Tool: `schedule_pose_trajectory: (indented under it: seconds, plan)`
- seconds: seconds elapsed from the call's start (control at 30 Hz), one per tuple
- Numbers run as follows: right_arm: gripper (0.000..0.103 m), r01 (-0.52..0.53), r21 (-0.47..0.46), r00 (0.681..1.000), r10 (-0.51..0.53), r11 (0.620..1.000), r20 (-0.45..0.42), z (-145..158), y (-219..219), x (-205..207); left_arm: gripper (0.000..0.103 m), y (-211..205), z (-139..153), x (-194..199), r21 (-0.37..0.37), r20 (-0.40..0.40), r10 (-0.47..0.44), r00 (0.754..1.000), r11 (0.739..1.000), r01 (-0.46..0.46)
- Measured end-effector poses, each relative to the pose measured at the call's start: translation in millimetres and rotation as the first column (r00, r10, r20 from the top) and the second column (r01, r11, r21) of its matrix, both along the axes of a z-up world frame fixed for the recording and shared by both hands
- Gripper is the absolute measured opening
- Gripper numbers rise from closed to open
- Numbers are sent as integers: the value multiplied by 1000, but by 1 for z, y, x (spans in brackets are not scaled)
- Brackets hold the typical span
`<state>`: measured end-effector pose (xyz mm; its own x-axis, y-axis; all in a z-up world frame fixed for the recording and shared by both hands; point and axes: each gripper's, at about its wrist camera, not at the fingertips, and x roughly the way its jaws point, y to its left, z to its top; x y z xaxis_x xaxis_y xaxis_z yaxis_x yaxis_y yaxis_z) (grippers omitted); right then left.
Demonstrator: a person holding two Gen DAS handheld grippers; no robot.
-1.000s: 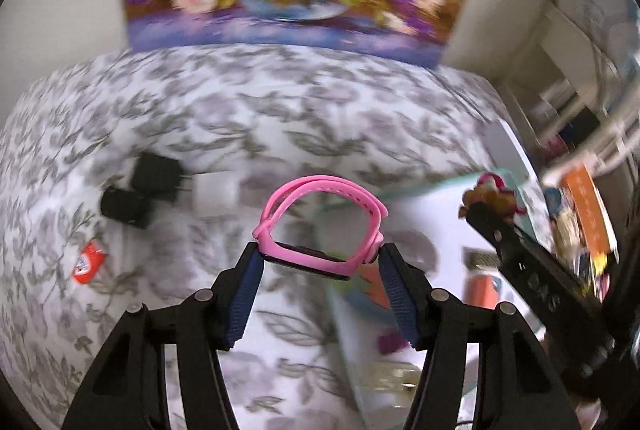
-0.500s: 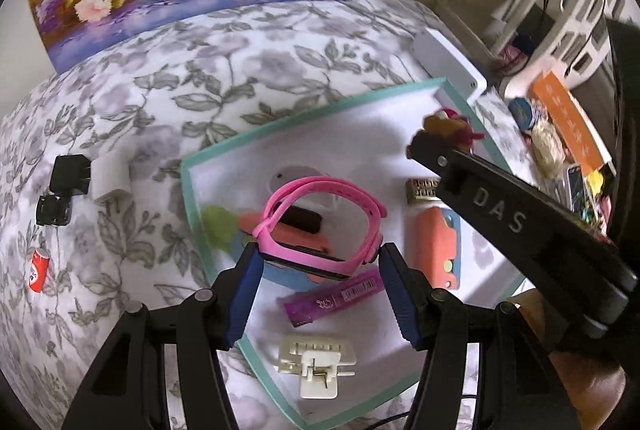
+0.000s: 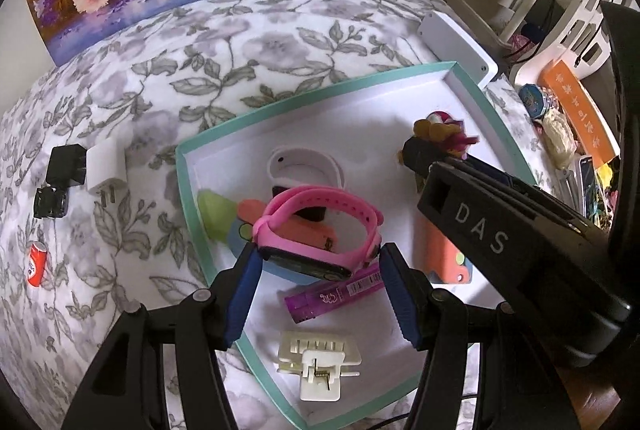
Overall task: Organize rigid objects
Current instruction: 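Lower the figure onto the tray and open the right gripper while the left carries the band over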
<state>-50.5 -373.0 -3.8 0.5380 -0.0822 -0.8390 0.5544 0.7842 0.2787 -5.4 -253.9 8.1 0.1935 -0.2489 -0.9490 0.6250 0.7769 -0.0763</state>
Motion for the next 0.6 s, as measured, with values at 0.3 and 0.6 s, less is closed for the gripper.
schedule_pose_trajectory:
  seconds: [0.3,0.6]
  plan:
    - [58,20,7,1000,-20,1000,-10,-2,-2,-3,68,5,5,4,0,-9,28,1000,1000,-28]
    - [81,36,5,999,-36,999,-16,-1,1,-4,77,49,12,36,-25,-40,222,974,974,-223]
